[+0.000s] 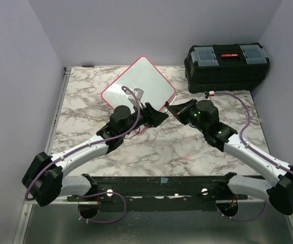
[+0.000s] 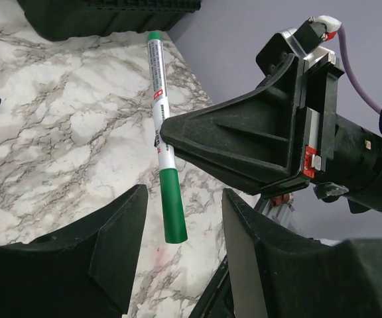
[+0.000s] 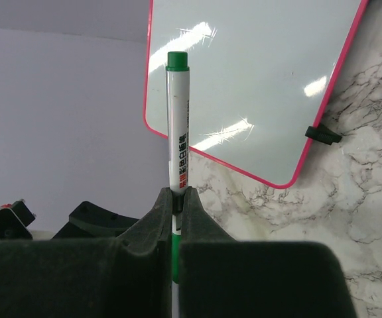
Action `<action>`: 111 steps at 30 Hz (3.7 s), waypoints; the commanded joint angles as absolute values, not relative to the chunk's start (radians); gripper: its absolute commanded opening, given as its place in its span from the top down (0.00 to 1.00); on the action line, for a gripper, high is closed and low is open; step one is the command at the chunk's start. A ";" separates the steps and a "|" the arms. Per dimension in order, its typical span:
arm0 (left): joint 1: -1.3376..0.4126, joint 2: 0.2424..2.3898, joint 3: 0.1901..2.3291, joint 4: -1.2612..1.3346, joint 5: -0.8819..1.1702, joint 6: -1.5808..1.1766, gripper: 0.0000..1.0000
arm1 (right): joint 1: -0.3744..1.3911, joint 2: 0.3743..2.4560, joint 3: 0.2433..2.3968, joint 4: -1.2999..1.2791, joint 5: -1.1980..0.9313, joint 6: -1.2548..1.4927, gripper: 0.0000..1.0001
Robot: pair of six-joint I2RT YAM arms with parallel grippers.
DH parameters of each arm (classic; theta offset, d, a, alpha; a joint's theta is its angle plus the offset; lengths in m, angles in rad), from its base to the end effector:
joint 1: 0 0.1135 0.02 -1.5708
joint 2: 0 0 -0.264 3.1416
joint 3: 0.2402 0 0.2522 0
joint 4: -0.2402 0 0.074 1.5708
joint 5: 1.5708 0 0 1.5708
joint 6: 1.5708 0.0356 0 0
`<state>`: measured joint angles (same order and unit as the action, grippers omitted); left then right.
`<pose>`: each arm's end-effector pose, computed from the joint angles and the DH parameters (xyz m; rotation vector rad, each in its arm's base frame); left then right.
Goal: Write a sentence on the whiteboard
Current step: Pass from the right arm to the left, then open the whiteboard marker from the pen cap.
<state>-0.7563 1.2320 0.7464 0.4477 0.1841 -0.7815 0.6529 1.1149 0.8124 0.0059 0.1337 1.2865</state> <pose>0.2034 -0.2009 0.2971 0.1353 1.7752 -1.3049 0.2094 0.1542 0.3029 0.7345 1.9145 1.1724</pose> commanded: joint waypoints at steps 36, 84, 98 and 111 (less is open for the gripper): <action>-0.719 1.063 0.978 -0.107 0.378 -0.509 1.00 | 0.659 1.033 0.856 0.134 0.007 0.873 0.00; -0.573 1.020 1.324 -0.707 0.856 -0.202 1.00 | 0.658 1.176 0.997 0.409 -0.987 0.679 0.63; -0.573 1.050 1.341 -0.727 0.852 -0.176 1.00 | 0.658 1.195 1.002 0.374 -1.038 0.651 0.74; -0.573 1.077 1.340 -0.721 0.851 -0.173 1.00 | 0.658 1.201 0.998 0.379 -1.065 0.657 0.78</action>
<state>-0.5751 1.0534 1.3170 -0.7532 0.8505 -0.1852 0.6399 1.1885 0.9642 0.3683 -1.0153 0.6537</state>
